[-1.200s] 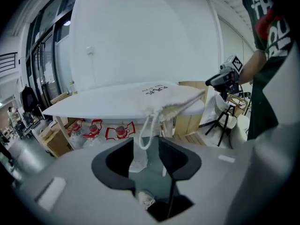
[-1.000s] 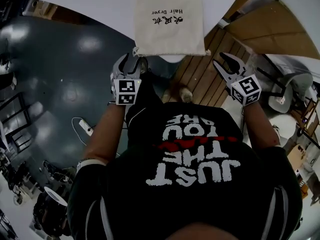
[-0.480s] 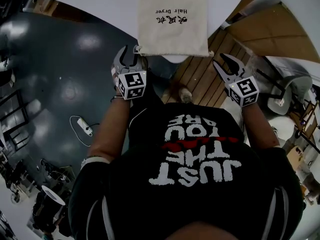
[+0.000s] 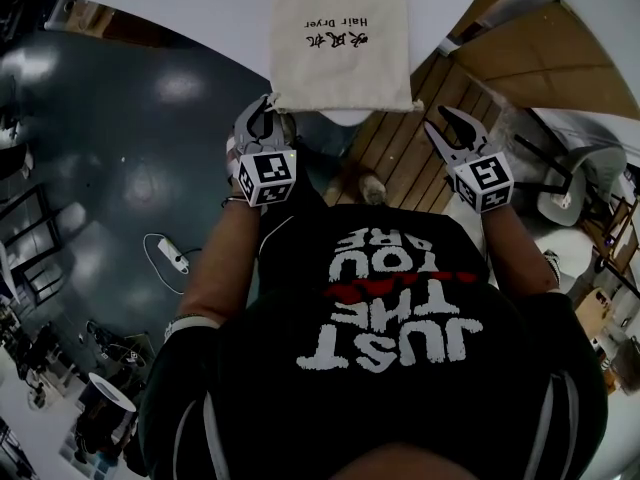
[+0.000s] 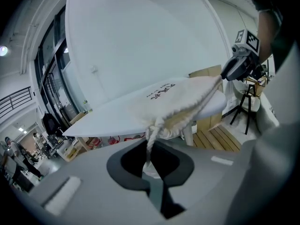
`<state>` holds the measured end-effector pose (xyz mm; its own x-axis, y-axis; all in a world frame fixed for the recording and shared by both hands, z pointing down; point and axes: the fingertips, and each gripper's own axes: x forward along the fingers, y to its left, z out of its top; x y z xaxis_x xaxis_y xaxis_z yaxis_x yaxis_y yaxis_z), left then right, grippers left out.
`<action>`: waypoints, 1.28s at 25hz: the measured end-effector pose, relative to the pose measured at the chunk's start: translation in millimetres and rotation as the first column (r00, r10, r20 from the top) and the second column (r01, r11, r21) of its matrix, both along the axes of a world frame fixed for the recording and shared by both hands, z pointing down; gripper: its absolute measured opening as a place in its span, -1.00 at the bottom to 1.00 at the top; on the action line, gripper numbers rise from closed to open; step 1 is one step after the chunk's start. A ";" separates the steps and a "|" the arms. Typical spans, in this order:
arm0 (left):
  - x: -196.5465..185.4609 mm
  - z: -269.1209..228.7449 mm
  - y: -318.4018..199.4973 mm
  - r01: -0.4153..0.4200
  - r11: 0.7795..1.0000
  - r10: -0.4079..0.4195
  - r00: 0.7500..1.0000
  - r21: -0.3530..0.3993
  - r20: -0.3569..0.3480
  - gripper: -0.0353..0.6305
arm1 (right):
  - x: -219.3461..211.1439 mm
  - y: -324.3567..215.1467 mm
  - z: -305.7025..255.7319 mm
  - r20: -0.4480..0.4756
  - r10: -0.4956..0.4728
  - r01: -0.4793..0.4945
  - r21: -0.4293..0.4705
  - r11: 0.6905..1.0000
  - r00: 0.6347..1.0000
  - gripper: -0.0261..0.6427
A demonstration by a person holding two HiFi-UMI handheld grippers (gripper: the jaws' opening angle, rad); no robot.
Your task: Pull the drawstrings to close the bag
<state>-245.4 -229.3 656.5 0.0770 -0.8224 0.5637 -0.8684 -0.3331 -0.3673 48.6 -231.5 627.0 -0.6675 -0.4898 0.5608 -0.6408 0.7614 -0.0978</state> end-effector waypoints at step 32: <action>-10.1 -44.4 27.2 0.127 0.986 -0.158 0.921 -0.109 -0.355 -0.84 | -3.7 9.2 -14.5 0.052 -0.001 0.002 -0.022 1.000 0.999 -0.54</action>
<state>-255.6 -202.1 612.1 0.1732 -0.7915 0.5861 -0.9775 -0.2111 0.0037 44.9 -222.3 612.5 -0.6970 -0.4766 0.5357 -0.6332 0.7598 -0.1478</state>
